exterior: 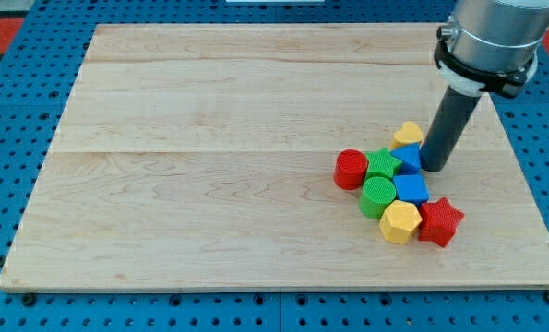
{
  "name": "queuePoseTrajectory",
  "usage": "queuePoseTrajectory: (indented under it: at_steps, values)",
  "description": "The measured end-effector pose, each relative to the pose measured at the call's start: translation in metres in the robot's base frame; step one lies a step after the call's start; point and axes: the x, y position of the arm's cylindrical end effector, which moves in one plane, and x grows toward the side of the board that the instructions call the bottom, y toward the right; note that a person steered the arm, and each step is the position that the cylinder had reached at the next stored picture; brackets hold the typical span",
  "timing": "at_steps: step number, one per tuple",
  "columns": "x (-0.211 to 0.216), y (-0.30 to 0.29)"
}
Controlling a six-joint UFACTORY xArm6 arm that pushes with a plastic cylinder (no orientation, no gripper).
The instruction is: Separate the heart from the group of blocks
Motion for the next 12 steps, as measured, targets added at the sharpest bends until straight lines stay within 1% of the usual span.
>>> queuePoseTrajectory:
  at_steps: [2,3,4,5,6,7,12]
  values:
    - [-0.003,-0.008]
    - [-0.003,-0.023]
    - [-0.003,-0.020]
    - [0.062,0.015]
    - [0.152,0.046]
    - [0.153,0.042]
    - [0.042,0.026]
